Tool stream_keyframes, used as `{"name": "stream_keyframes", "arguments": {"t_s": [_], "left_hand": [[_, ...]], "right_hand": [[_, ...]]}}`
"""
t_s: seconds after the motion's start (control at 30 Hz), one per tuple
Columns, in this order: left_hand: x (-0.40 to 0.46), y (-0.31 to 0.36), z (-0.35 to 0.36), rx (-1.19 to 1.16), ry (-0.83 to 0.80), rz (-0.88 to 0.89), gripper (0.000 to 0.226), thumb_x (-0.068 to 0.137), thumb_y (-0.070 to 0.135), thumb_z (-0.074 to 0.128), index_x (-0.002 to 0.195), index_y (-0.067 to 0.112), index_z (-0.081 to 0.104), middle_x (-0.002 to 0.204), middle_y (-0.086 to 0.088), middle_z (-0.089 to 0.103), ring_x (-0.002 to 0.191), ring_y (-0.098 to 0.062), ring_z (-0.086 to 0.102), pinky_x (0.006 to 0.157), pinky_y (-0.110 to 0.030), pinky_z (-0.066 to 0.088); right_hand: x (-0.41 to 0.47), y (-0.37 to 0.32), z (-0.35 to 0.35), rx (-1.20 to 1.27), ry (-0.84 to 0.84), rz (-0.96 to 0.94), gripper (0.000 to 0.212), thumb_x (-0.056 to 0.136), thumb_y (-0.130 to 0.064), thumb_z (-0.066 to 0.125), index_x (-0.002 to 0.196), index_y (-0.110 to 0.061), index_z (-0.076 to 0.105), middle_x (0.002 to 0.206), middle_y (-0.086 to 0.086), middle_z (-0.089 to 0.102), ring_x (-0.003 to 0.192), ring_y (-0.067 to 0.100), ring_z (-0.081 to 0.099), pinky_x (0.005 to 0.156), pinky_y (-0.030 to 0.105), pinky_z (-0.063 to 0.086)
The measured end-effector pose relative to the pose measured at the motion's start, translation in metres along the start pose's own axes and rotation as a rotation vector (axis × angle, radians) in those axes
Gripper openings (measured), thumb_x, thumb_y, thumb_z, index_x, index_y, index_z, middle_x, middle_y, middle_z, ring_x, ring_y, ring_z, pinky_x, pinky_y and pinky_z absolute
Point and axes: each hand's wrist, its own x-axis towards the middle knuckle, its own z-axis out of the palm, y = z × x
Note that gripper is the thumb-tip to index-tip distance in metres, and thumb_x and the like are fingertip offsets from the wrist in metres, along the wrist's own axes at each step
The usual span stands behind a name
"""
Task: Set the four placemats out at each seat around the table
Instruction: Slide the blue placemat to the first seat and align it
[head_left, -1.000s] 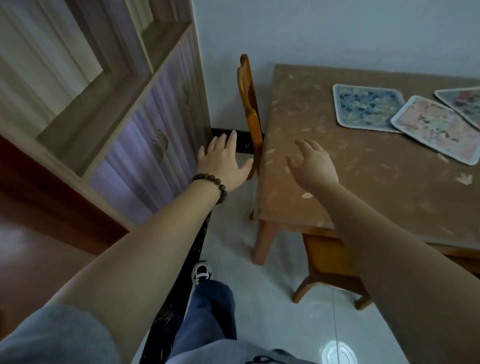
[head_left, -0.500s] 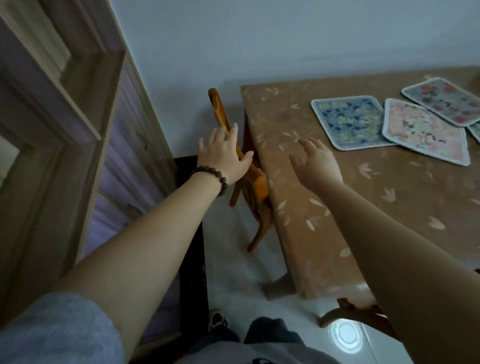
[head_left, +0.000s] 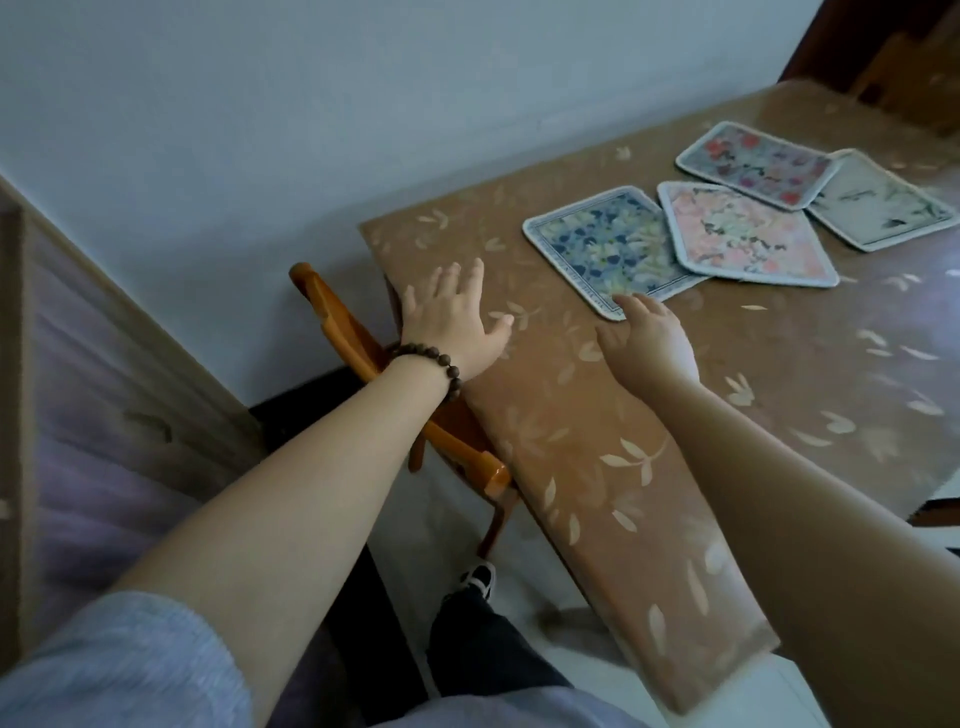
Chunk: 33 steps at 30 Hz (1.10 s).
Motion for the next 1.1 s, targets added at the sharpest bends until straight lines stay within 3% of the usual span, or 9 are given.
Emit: {"name": "stream_keyframes", "arguments": {"t_s": [0.37, 0.7, 1.1], "left_hand": [[0.149, 0.016, 0.028, 0.06, -0.109, 0.256, 0.079, 0.082, 0.064, 0.031, 0.148, 0.025, 0.011, 0.155, -0.005, 0.02, 0.142, -0.023, 0.016, 0.112, -0.052, 0.012], [0.224, 0.012, 0.06, 0.049, -0.23, 0.429, 0.078, 0.083, 0.063, 0.032, 0.147, 0.023, 0.013, 0.154, -0.006, 0.022, 0.142, -0.023, 0.017, 0.113, -0.052, 0.015], [0.302, -0.005, 0.104, 0.101, -0.389, 0.761, 0.081, 0.084, 0.065, 0.035, 0.148, 0.022, 0.008, 0.156, -0.006, 0.018, 0.142, -0.022, 0.014, 0.114, -0.05, 0.014]], "right_hand": [[0.099, 0.016, 0.027, 0.041, 0.029, 0.267, 0.053, 0.093, -0.04, 0.047, 0.14, -0.018, 0.039, 0.148, 0.007, 0.036, 0.138, 0.026, 0.026, 0.113, 0.046, 0.023], [0.133, 0.023, 0.052, 0.02, 0.063, 0.476, 0.055, 0.092, -0.043, 0.046, 0.141, -0.02, 0.038, 0.15, 0.006, 0.034, 0.14, 0.025, 0.024, 0.113, 0.045, 0.025], [0.157, -0.003, 0.105, -0.033, 0.16, 0.702, 0.05, 0.091, -0.037, 0.05, 0.136, -0.018, 0.045, 0.144, 0.008, 0.043, 0.137, 0.026, 0.03, 0.113, 0.043, 0.025]]}}
